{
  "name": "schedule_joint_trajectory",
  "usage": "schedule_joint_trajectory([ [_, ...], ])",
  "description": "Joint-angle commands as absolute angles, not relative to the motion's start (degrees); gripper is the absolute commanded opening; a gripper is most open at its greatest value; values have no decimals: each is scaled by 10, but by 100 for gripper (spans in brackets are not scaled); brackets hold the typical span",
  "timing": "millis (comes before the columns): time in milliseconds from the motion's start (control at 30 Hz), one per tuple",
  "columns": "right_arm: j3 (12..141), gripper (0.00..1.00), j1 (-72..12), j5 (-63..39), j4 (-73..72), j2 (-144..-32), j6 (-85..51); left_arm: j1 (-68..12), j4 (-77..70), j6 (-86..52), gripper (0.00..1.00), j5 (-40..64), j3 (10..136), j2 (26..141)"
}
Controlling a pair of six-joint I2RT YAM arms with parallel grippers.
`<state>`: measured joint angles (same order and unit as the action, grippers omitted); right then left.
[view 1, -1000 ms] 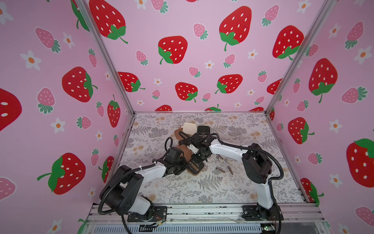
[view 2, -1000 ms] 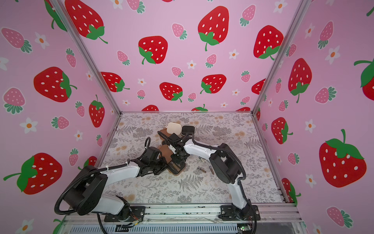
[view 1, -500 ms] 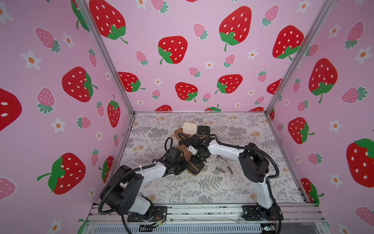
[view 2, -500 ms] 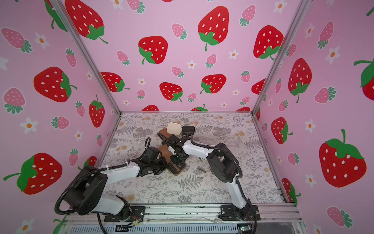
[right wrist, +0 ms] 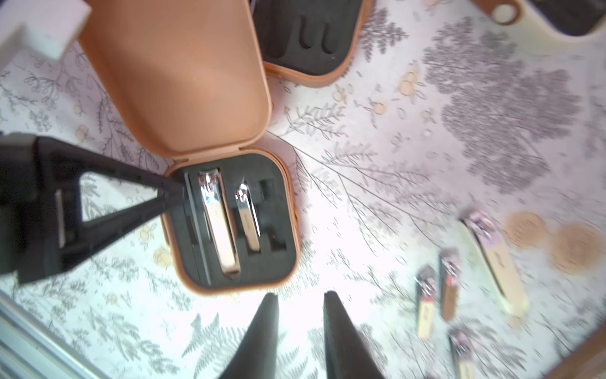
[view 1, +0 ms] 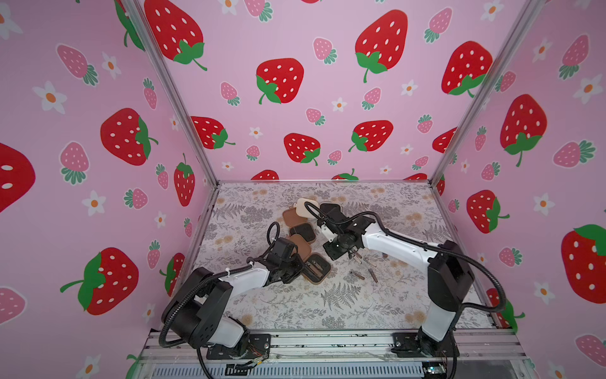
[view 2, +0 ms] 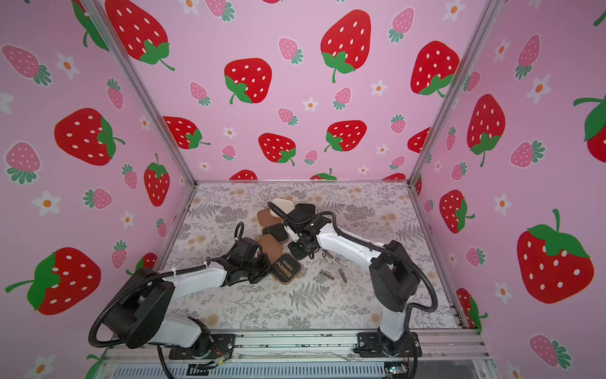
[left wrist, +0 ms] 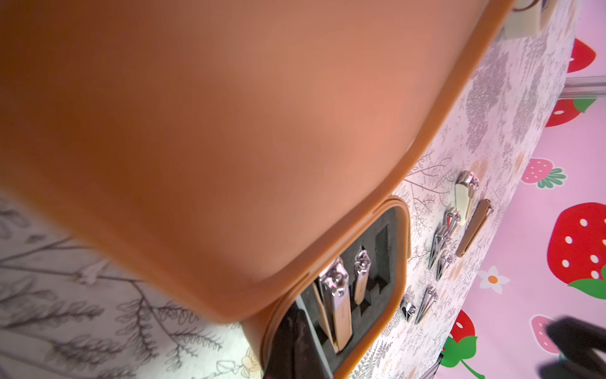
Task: Organize nail clipper sets
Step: Place the nail clipper in the storage box, then pick up the nail clipper from the center of the board.
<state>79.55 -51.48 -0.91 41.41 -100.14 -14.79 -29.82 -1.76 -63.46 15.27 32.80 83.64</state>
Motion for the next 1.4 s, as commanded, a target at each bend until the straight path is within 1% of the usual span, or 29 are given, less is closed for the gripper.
schedule_joint_trajectory([
  [0,737,29,-499,6,443,-975,-128,-299,43,-638,0,155,316,850],
  [167,666,32,-462,17,443,-938,-115,-299,53,-631,0,155,324,848],
  [300,642,35,-416,17,423,-919,-120,-299,55,-628,0,158,331,851],
  [433,654,35,-373,17,401,-933,-117,-299,53,-626,0,163,335,858],
  [567,693,34,-352,18,395,-976,-96,-299,50,-626,0,166,336,862],
  [900,763,35,-344,-12,393,-1057,-65,-299,49,-628,0,166,337,867],
  [1033,772,37,-344,-30,390,-1077,-66,-299,48,-628,0,168,337,871],
  [1367,783,37,-348,-52,378,-1119,-80,-299,49,-627,0,170,338,872],
])
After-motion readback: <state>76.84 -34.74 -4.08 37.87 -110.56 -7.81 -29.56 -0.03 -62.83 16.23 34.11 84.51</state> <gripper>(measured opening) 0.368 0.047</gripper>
